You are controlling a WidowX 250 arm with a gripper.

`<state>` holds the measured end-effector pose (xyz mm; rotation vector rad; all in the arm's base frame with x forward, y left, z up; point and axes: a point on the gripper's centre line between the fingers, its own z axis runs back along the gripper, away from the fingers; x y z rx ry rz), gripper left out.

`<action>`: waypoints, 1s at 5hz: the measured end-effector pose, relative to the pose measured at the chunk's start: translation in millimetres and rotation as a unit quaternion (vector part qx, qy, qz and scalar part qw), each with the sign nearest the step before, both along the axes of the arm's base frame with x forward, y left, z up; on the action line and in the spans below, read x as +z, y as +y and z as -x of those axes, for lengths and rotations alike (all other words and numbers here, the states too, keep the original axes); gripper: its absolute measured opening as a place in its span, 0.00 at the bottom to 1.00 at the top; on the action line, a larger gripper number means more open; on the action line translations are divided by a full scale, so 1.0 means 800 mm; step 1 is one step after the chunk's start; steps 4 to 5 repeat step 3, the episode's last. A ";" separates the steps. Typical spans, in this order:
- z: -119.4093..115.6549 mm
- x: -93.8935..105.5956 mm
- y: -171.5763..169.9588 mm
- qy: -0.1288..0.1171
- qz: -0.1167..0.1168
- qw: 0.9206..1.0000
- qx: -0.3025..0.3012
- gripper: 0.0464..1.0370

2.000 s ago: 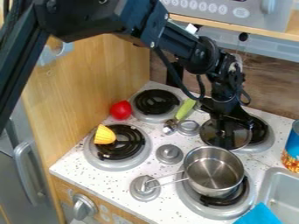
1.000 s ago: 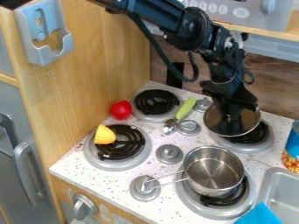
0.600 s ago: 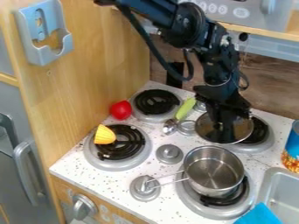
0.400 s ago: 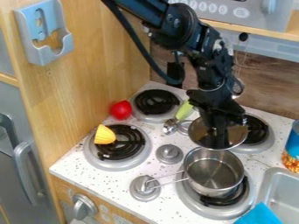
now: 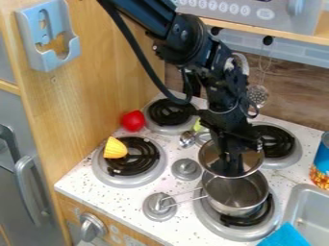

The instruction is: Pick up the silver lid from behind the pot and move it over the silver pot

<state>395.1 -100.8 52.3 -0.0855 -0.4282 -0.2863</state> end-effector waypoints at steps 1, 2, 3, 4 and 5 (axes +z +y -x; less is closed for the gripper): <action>0.002 -0.003 -0.003 -0.002 -0.001 1.000 -0.006 0.28; 0.004 -0.002 -0.011 -0.003 -0.001 1.000 -0.013 0.28; 0.008 -0.002 -0.022 -0.001 -0.006 1.000 -0.027 0.28; 0.008 -0.002 -0.022 -0.001 -0.006 1.000 -0.027 0.28; 0.008 -0.002 -0.022 -0.001 -0.006 1.000 -0.027 0.28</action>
